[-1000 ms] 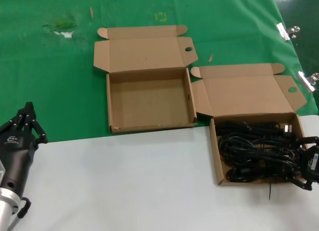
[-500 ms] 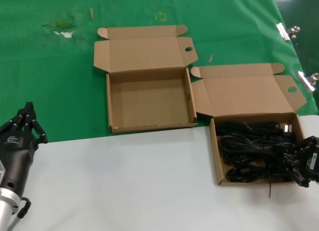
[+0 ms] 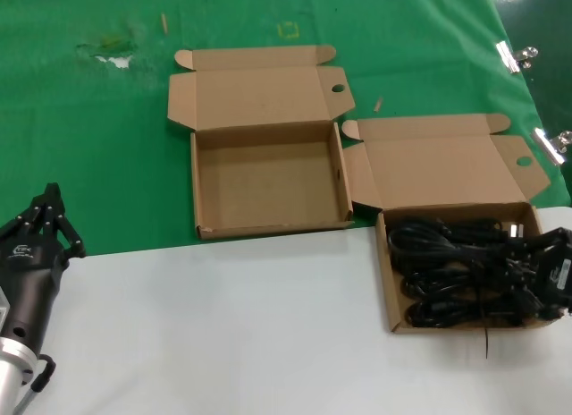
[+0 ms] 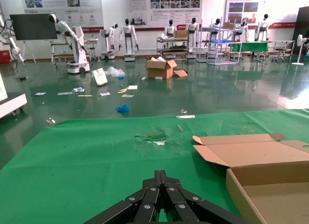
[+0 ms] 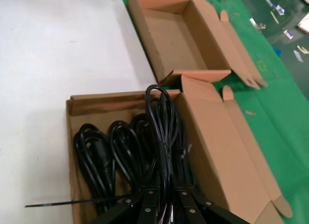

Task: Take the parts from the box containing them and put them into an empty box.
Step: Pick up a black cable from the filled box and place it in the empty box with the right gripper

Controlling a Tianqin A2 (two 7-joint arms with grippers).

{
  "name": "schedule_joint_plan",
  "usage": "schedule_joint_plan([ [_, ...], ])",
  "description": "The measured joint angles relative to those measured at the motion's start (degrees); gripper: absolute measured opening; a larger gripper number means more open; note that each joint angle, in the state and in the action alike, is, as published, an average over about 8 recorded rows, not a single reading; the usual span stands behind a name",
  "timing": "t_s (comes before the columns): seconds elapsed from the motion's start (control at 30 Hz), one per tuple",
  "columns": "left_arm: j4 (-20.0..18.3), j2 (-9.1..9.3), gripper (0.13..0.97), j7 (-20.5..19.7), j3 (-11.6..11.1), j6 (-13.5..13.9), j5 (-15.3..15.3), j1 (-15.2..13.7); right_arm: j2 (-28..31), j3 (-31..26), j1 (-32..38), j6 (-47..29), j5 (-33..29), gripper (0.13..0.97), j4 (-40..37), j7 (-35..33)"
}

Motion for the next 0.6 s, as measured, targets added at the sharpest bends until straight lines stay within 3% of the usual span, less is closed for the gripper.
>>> schedule_joint_plan([
  [0.3,0.0,0.0,0.14,0.0,0.0,0.0,0.0,0.0,-2.6,0.2,3.5,0.2,-1.9,0.17,0.9,0.5],
  [0.6,0.0,0.0,0.14,0.0,0.0,0.0,0.0,0.0,-10.3,-2.9,10.6,0.3,-8.5,0.17,0.4,2.2],
])
